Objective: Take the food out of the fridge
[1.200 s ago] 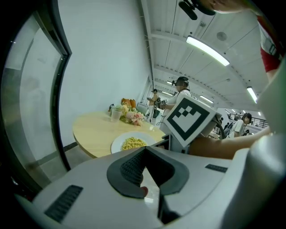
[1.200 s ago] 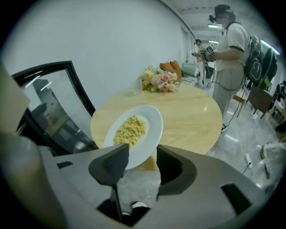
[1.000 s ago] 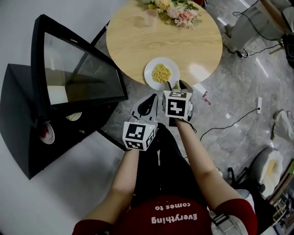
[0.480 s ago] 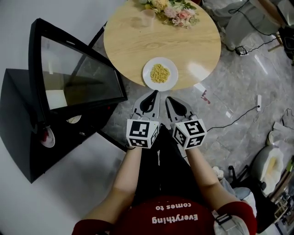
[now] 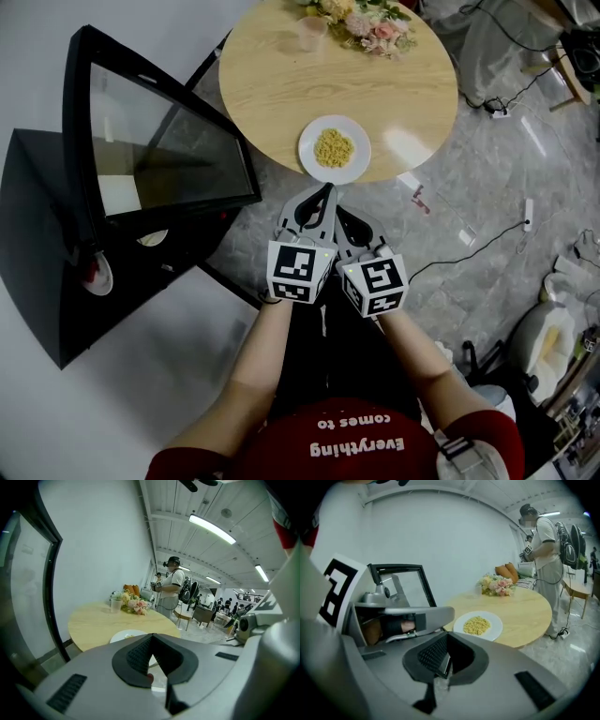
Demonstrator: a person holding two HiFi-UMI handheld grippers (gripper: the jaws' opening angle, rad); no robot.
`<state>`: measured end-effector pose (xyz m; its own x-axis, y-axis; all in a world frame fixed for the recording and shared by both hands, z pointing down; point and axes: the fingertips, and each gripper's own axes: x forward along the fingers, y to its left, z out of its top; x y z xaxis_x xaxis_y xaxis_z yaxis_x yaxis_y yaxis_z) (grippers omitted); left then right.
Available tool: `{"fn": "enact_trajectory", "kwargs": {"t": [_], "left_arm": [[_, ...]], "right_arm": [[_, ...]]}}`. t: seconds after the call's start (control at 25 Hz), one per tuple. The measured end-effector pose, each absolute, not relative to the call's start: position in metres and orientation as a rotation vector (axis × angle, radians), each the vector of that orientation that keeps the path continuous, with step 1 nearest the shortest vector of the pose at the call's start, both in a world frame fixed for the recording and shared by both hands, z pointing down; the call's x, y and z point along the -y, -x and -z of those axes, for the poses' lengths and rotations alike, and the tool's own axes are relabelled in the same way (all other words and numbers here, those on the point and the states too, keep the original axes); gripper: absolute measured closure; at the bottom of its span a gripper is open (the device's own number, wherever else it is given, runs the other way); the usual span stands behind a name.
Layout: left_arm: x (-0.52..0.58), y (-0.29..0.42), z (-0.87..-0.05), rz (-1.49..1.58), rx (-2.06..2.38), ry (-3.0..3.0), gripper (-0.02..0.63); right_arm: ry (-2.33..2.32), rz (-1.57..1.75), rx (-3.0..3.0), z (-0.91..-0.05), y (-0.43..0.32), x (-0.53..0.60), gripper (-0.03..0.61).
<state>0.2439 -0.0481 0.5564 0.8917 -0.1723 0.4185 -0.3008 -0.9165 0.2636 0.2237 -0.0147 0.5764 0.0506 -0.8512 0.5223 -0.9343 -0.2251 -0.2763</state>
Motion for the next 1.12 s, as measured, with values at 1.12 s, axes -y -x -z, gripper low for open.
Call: {"fn": "enact_trajectory", "kwargs": {"t": [1.12], "left_arm": [[0.145, 0.107, -0.564, -0.623, 1.258, -2.408, 0.61]], "right_arm": [[-1.005, -0.719, 2.439, -0.588, 0.121, 0.099, 0.568]]}}
